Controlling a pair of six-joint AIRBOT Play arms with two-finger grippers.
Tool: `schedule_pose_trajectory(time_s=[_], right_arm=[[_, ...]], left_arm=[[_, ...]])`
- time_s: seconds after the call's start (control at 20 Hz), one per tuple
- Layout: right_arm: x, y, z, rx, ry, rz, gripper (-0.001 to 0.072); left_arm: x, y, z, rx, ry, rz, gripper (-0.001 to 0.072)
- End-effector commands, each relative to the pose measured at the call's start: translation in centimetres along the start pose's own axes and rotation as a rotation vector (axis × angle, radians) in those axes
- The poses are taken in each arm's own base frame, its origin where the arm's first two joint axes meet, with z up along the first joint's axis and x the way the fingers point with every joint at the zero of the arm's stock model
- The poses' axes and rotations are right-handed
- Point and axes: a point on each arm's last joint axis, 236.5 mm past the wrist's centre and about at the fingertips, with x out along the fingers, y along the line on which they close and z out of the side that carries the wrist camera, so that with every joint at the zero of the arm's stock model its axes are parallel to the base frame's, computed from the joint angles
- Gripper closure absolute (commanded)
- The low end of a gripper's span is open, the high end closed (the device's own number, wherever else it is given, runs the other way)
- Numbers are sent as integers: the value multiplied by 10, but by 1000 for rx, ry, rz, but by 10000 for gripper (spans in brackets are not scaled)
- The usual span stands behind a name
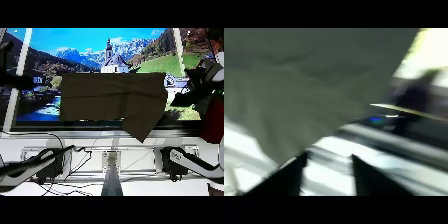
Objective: Fold the clothes and pants, and hang the long-sleeved shirts on hangers.
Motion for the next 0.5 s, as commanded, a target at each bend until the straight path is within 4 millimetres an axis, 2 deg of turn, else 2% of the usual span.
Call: schedule_pose_trajectory(time_s=[0.0,0.05,0.1,0.15,0.3,0.45], right_arm=[[47,22,-33,79,2,151,281],[58,19,-41,83,20,152,267],[66,14,-50,93,42,138,258],[74,8,-57,103,59,121,259],[93,1,-67,138,58,107,260],[106,1,-60,183,9,123,261]], left_arm=[[30,11,-58,-128,3,-17,680],[44,13,-71,-161,21,-23,556],[56,12,-83,-180,47,-37,308],[67,10,-92,-197,69,-49,122],[87,4,-114,-232,133,-87,114],[96,2,-122,-282,172,-109,114]])
